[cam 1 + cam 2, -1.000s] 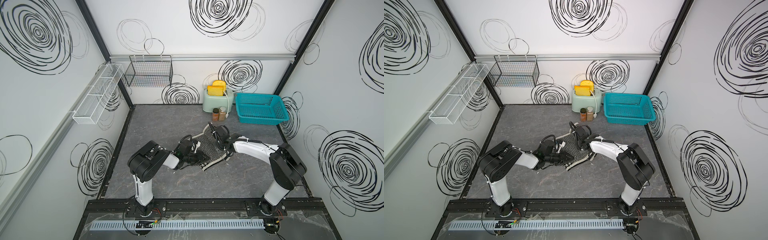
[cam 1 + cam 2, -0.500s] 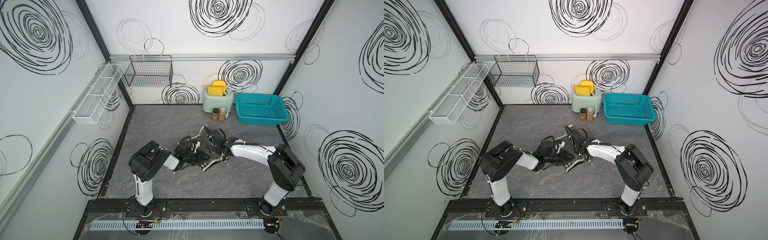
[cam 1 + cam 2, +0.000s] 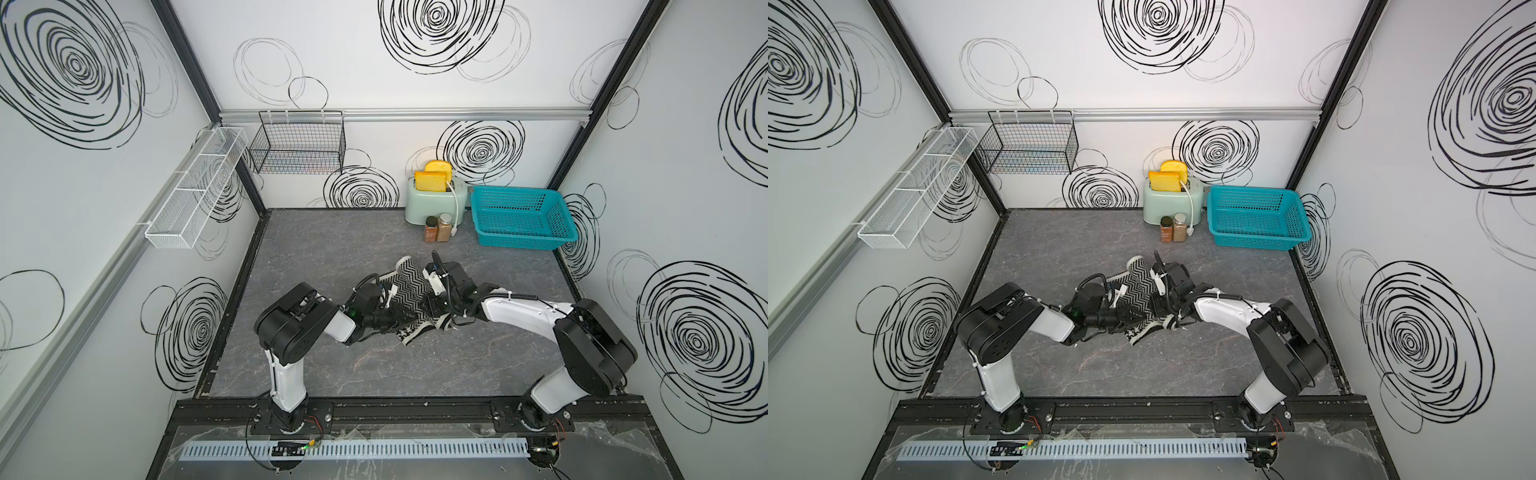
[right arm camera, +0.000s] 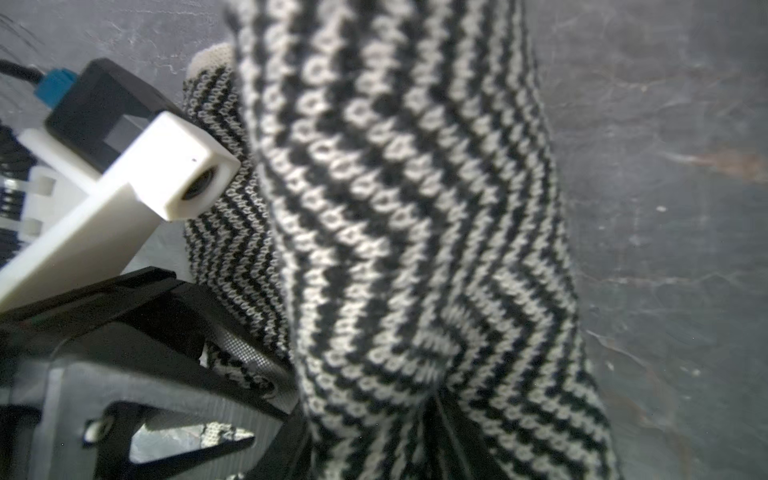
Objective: Roll up the scarf and place it into the basket
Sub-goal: Roll the scarf at the center of the board.
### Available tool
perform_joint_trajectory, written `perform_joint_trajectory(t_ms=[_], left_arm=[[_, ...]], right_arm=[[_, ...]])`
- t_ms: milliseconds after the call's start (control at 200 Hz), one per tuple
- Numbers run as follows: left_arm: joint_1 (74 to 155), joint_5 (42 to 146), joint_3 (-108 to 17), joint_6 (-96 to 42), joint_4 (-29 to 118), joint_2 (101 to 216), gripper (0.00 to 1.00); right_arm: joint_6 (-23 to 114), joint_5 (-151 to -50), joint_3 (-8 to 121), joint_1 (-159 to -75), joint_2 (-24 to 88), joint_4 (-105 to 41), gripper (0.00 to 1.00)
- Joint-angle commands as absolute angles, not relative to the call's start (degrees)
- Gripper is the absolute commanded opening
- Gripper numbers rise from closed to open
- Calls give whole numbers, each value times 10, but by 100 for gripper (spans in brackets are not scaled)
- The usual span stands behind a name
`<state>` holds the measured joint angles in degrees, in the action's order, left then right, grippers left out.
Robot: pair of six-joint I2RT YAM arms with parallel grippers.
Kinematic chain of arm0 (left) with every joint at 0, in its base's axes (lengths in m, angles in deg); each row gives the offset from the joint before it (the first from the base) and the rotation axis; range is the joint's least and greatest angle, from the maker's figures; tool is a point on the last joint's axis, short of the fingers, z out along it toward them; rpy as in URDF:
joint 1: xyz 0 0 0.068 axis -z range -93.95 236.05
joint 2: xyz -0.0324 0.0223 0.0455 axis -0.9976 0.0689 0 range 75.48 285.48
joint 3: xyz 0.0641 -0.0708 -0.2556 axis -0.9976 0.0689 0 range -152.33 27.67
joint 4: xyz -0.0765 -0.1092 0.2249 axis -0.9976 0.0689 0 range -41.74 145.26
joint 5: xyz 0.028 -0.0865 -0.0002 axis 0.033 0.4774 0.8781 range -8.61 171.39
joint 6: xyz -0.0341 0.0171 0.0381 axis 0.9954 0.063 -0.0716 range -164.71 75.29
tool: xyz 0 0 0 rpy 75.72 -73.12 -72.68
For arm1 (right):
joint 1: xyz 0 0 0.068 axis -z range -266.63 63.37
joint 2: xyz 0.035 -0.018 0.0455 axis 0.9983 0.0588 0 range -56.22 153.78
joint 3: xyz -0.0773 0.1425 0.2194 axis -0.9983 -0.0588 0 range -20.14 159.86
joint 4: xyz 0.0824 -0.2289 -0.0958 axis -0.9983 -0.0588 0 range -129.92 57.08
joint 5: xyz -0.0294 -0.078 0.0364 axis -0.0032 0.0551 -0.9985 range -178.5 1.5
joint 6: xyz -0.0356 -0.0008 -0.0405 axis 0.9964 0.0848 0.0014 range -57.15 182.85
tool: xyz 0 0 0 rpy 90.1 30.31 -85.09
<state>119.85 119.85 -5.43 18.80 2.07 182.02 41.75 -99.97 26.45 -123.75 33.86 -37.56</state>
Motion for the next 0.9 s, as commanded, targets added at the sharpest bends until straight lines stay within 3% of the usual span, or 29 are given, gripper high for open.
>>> perform_joint_trajectory(t_ms=[0,230,415,665,895], left_arm=[[1183,1194,-53,179,32,1790,33],[1155,1197,-59,153,104,1712,33],[1135,1192,-159,100,229,1661,32],[1125,1214,-262,139,189,1754,29],[1135,1222,-265,150,158,1820,26]], right_arm=[[383,-1090,227,-1227,331,-308,45],[372,-1132,200,-1223,351,-257,48],[360,-1151,179,-1214,351,-229,51],[355,-1159,162,-1213,365,-205,52],[341,-1169,157,-1207,374,-188,53]])
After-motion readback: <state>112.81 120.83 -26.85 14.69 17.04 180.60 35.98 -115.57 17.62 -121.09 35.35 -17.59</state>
